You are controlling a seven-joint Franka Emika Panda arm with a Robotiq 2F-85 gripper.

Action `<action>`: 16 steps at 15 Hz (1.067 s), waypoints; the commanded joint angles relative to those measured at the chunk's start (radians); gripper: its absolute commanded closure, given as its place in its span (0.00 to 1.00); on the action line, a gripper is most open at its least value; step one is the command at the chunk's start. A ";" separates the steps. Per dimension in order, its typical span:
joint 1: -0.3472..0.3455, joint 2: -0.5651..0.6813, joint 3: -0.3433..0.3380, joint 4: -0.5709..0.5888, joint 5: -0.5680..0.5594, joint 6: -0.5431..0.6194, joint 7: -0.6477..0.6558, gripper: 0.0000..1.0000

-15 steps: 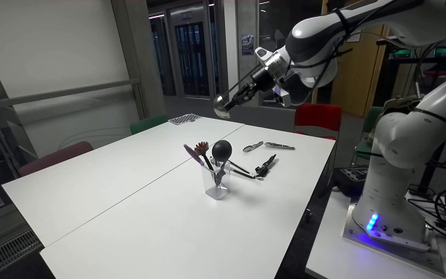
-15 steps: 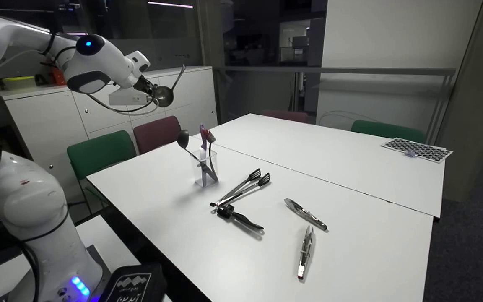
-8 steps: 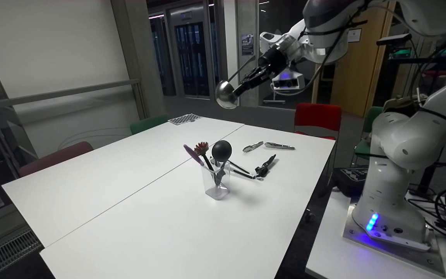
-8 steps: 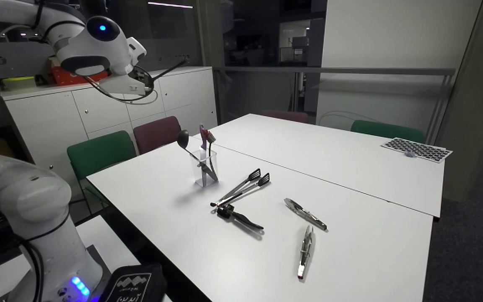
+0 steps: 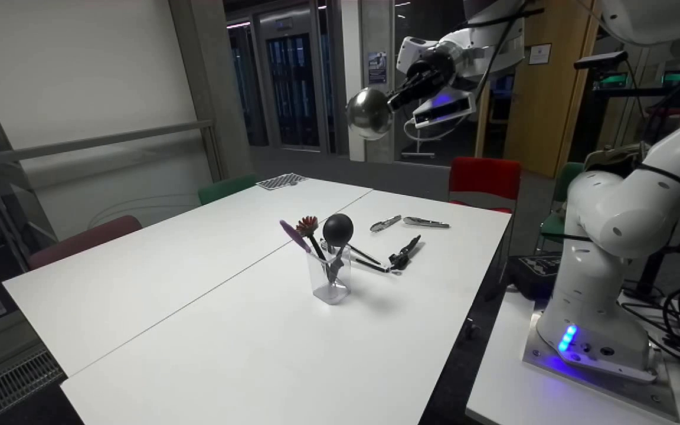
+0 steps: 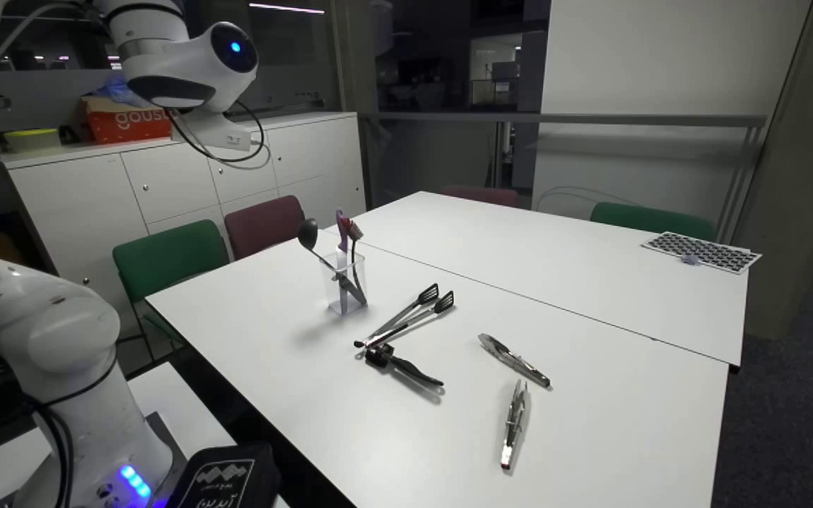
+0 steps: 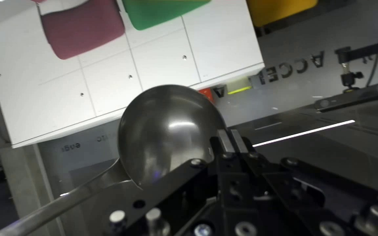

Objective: Put the serving spoon in the cup

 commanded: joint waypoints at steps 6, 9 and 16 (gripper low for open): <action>-0.138 0.267 -0.022 0.119 0.298 -0.469 0.012 1.00; -0.189 0.367 -0.010 0.140 0.403 -0.573 0.071 1.00; -0.264 0.529 0.024 0.178 0.539 -0.677 0.160 1.00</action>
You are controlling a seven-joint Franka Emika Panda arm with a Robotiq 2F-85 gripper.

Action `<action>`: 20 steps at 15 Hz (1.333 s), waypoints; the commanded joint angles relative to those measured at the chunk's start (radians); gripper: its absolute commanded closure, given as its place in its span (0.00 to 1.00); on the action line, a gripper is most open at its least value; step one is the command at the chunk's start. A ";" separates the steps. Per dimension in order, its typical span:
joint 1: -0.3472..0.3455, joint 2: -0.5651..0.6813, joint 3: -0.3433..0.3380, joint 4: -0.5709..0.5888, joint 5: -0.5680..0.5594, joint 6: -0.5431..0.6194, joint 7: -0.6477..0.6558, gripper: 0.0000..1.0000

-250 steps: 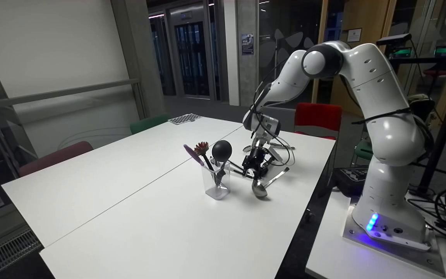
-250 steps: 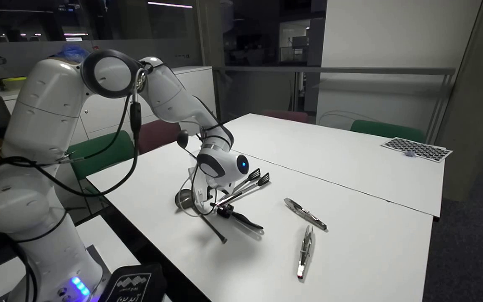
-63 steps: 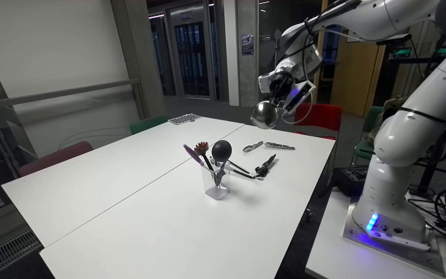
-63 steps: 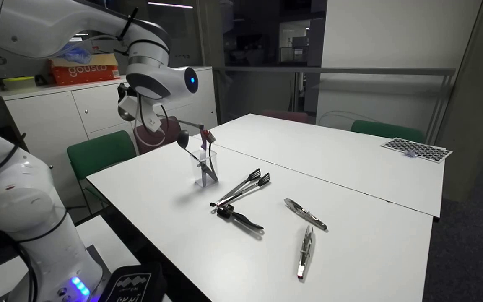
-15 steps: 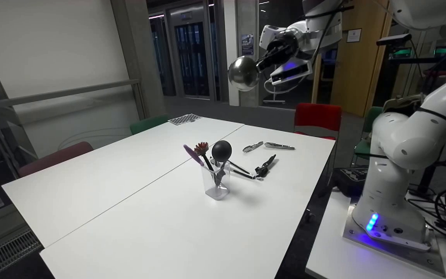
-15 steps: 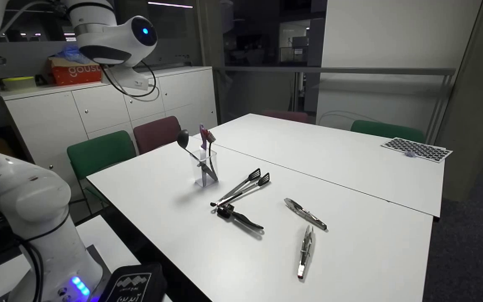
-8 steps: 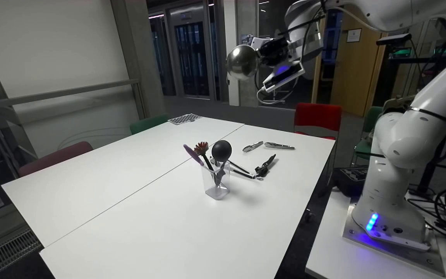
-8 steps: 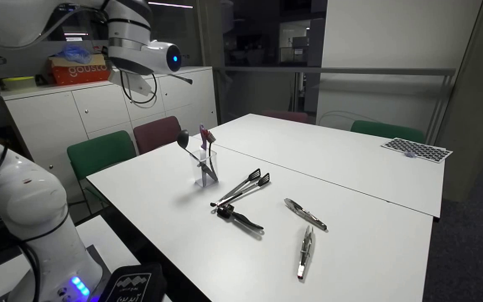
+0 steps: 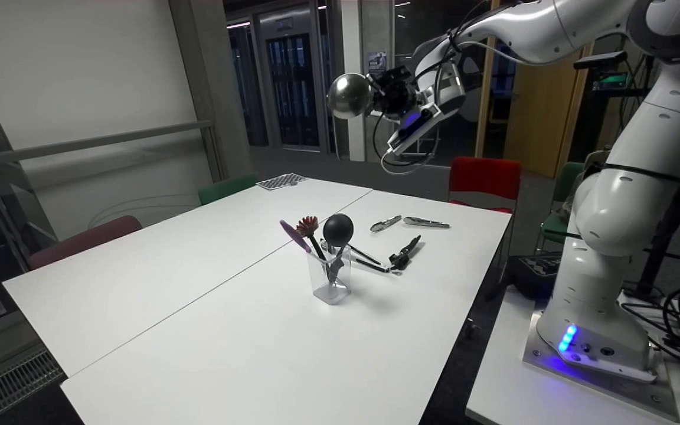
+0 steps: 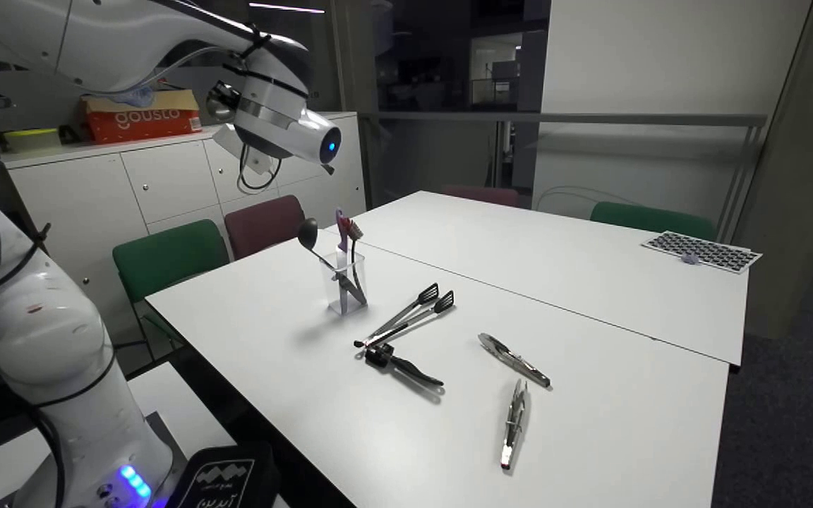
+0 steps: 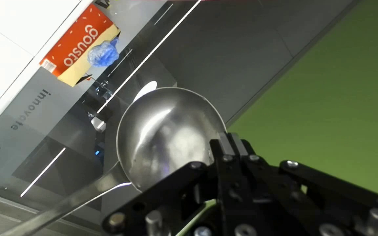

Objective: Put the serving spoon in the cup

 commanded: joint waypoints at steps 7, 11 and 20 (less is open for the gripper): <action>-0.081 0.189 0.031 0.084 0.106 -0.147 0.069 1.00; -0.091 0.254 0.035 0.102 0.124 -0.173 0.074 1.00; -0.107 0.371 0.035 0.114 0.141 -0.182 0.101 1.00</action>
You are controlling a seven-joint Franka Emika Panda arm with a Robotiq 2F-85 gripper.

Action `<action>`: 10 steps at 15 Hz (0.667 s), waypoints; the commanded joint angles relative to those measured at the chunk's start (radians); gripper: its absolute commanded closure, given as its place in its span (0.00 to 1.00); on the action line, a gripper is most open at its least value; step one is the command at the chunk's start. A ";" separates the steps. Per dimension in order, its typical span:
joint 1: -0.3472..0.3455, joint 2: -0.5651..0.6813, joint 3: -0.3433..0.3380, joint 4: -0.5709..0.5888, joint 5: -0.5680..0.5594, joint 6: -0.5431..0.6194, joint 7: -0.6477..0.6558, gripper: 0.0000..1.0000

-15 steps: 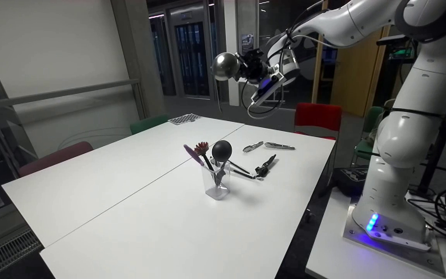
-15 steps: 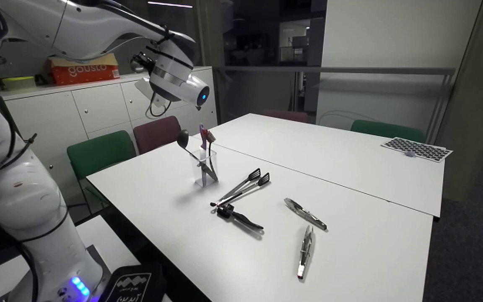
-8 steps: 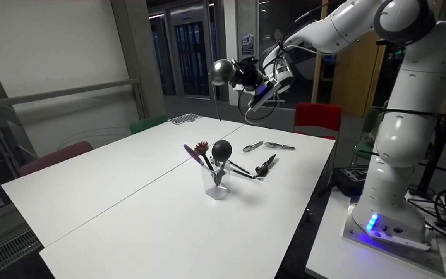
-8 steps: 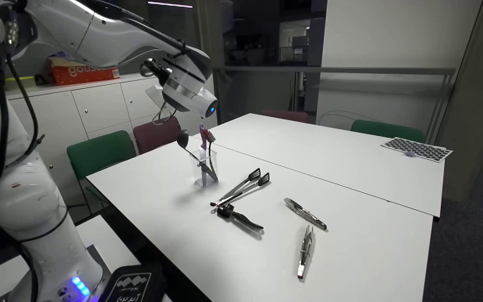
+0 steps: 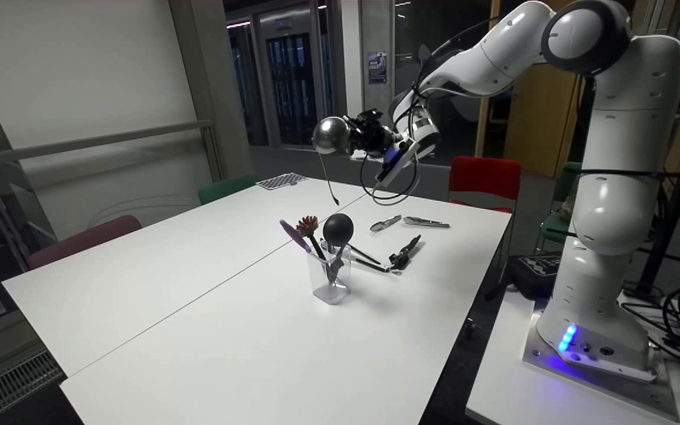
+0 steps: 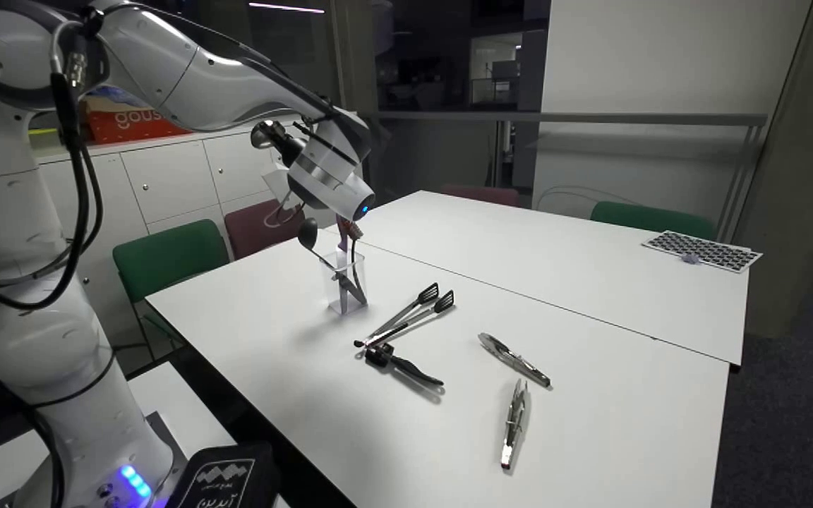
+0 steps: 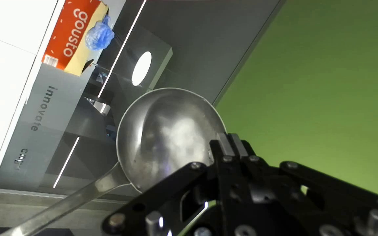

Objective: Put the serving spoon in the cup

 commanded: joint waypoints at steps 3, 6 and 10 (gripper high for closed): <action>-0.054 0.073 0.004 0.043 0.071 -0.112 0.062 1.00; -0.079 0.116 0.000 0.059 0.103 -0.189 0.086 1.00; -0.116 0.211 -0.011 0.099 0.100 -0.298 0.130 1.00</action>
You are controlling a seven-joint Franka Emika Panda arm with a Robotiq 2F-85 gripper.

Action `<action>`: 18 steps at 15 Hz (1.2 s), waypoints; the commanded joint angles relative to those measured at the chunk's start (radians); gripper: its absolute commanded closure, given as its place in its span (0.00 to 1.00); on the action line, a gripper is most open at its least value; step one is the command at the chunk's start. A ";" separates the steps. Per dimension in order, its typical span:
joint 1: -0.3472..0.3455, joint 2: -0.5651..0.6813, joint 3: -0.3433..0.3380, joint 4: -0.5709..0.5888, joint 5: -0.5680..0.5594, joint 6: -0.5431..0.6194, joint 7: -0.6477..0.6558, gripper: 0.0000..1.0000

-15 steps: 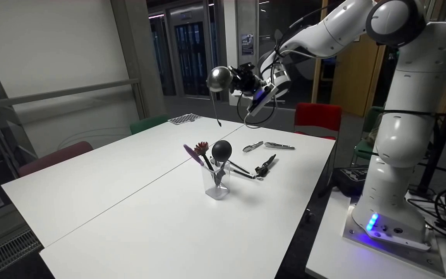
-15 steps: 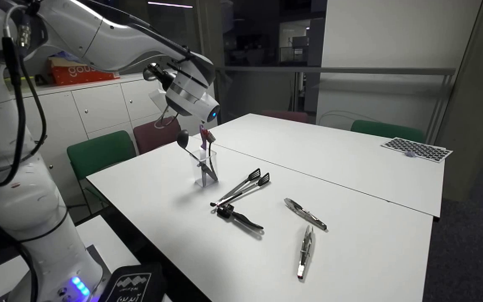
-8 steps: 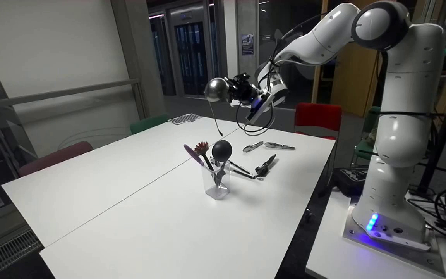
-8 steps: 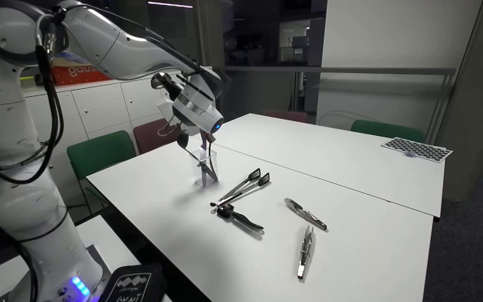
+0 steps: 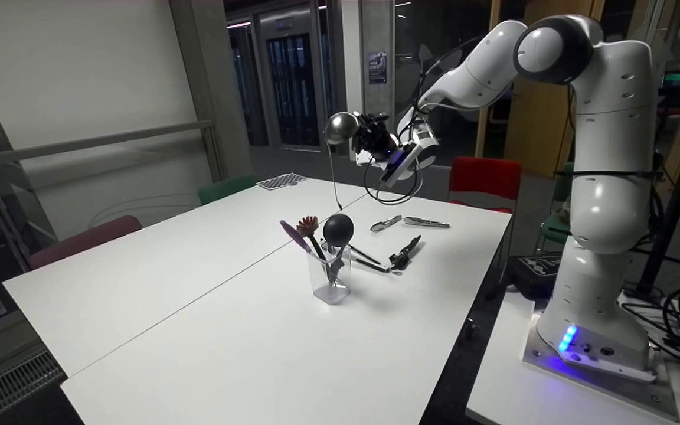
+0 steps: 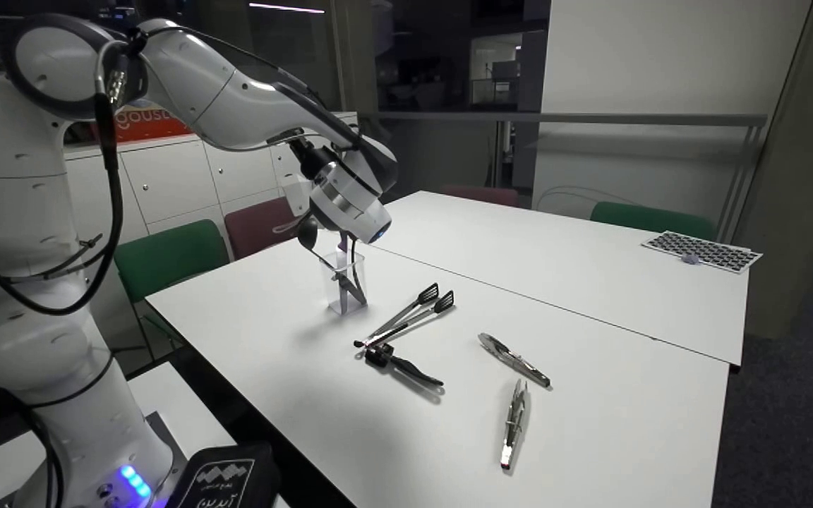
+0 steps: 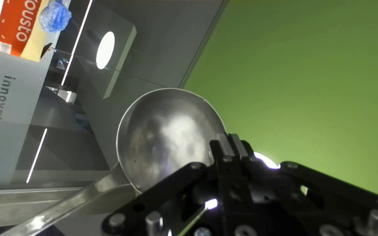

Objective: Put the serving spoon in the cup

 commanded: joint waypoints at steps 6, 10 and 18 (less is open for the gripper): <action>-0.063 0.247 0.005 0.136 0.041 -0.139 0.140 1.00; -0.029 0.241 0.015 0.165 0.006 -0.097 0.142 1.00; 0.016 0.241 0.035 0.215 -0.006 -0.105 0.160 1.00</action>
